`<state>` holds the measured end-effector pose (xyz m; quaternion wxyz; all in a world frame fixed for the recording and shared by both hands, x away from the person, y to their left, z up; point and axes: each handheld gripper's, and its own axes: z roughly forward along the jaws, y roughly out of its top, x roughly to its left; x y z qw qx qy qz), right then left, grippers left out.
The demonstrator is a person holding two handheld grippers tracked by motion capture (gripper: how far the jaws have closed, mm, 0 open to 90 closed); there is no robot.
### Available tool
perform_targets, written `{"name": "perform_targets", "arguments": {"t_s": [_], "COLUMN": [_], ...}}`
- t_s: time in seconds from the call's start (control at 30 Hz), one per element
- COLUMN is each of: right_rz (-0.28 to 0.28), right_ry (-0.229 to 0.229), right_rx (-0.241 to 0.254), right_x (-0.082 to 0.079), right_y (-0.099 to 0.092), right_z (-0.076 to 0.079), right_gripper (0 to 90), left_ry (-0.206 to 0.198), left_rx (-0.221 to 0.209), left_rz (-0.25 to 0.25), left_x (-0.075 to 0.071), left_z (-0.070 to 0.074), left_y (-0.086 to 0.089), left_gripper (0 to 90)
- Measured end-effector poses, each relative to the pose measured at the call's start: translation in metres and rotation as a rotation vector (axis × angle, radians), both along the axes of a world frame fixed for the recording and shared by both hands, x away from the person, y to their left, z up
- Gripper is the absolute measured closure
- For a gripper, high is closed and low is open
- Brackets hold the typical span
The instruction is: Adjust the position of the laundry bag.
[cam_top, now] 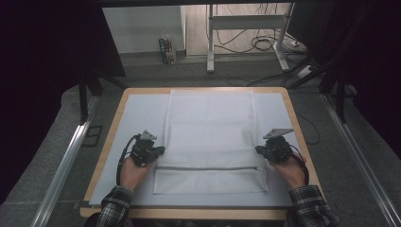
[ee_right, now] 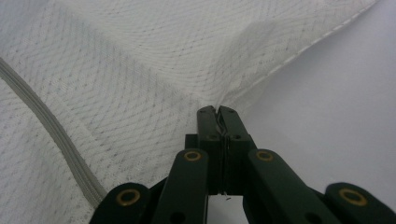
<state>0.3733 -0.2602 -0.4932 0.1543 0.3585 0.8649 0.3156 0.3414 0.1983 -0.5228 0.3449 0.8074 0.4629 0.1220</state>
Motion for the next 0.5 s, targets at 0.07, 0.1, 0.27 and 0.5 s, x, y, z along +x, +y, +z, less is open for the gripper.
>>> {"name": "perform_targets", "arguments": {"t_s": [0.07, 0.1, 0.27, 0.5], "right_rz": [0.002, 0.005, 0.017, 0.033], "right_ry": [0.005, 0.005, 0.008, 0.02], "right_rx": [0.001, 0.001, -0.001, 0.001], "right_x": [-0.002, -0.002, -0.006, -0.014], "right_y": [0.001, 0.001, 0.003, 0.003], "right_z": [0.0, 0.0, 0.001, 0.0], "right_gripper": [88.2, 88.2, 88.2, 88.0], "left_ry": [0.002, 0.001, 0.004, 0.012], "left_rx": [-0.004, 0.0, 0.003, 0.007], "left_rz": [0.0, 0.0, -0.003, -0.01], "left_x": [-0.002, -0.003, -0.008, -0.014], "left_z": [0.0, 0.0, 0.0, -0.001], "left_y": [0.001, 0.001, 0.003, 0.004], "left_gripper": [88.7, 88.7, 88.7, 88.6]}}
